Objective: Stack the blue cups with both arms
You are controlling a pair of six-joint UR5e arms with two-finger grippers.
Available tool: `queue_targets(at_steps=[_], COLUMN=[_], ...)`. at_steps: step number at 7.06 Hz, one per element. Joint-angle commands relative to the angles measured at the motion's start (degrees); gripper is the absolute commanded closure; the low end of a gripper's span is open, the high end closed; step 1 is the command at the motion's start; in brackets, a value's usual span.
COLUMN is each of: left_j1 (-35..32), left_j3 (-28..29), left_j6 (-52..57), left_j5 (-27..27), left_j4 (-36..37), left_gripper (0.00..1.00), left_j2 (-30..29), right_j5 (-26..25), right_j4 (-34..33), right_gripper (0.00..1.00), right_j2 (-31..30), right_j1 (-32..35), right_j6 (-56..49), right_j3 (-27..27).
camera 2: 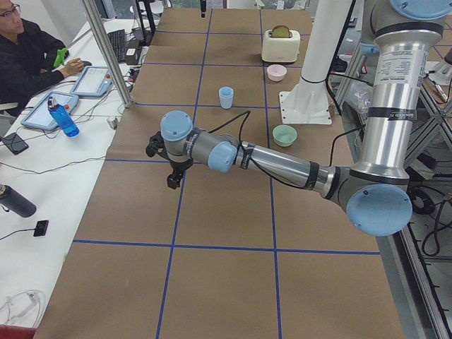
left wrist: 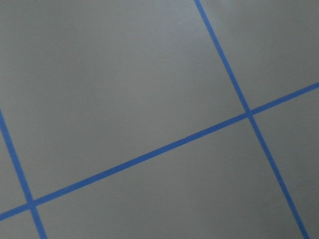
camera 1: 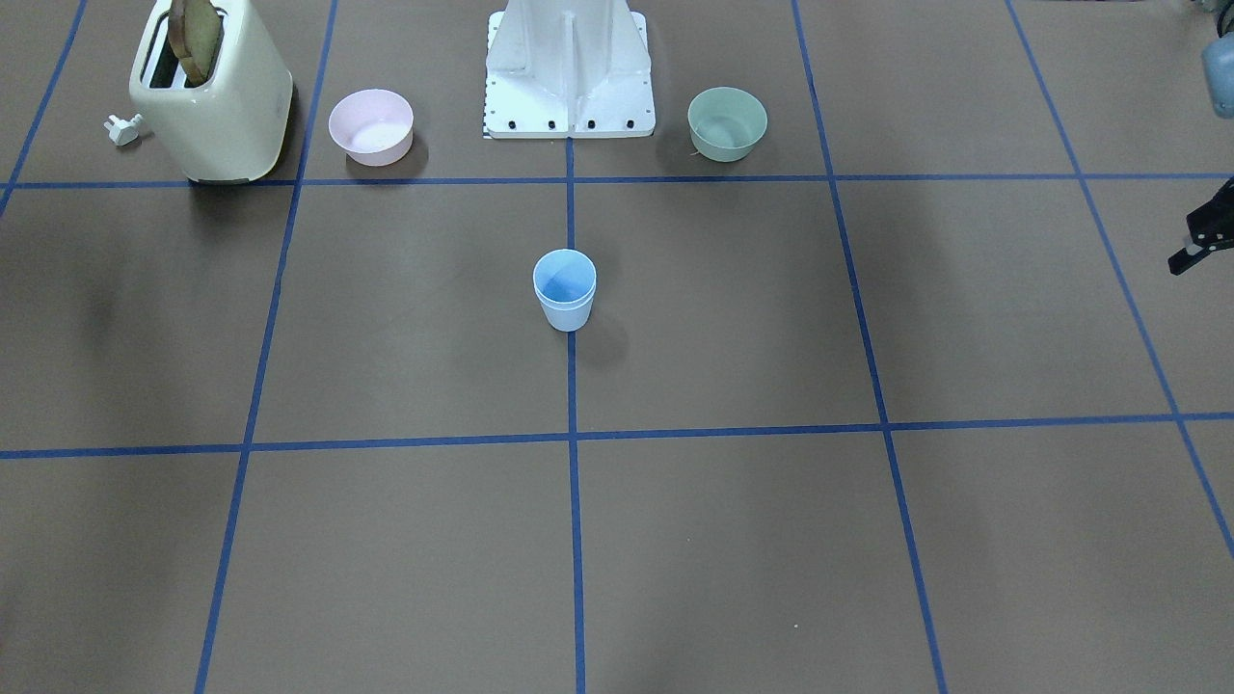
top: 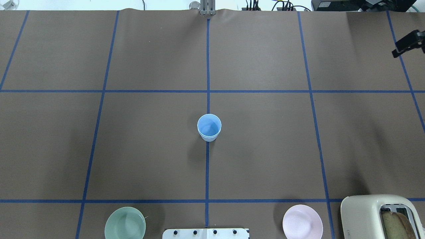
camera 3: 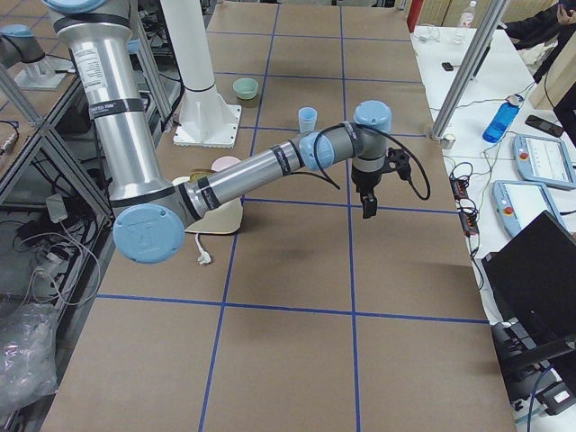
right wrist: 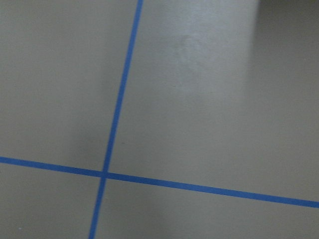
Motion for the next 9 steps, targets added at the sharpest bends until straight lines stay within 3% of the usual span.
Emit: queue_targets(at_steps=[1, 2, 4, 6, 9], left_j1=[-2.6, -3.3, -5.9, -7.4, -7.6], left_j3=[1.2, 2.7, 5.0, 8.8, 11.6], left_j6=[3.8, 5.5, 8.6, 8.5, 8.5], left_j5=[0.1, -0.1, 0.1, 0.5, 0.7], left_j4=[-0.2, -0.5, -0.3, -0.5, -0.7], left_gripper=[0.02, 0.02, 0.02, 0.02, 0.02], left_j2=[2.0, 2.4, 2.5, 1.5, 0.0], right_j5=[2.4, 2.4, 2.8, 7.6, 8.2], right_j4=[0.1, 3.4, 19.2, 18.7, 19.4], right_gripper=[0.00, 0.00, 0.00, 0.00, 0.00], right_j2=[-3.6, -4.5, -4.2, -3.3, -3.1], right_j1=[6.7, 7.8, 9.7, 12.5, 13.6], right_j6=[-11.8, -12.5, -12.3, -12.0, -12.0], right_j3=[-5.4, -8.6, -20.5, -20.4, -19.5])
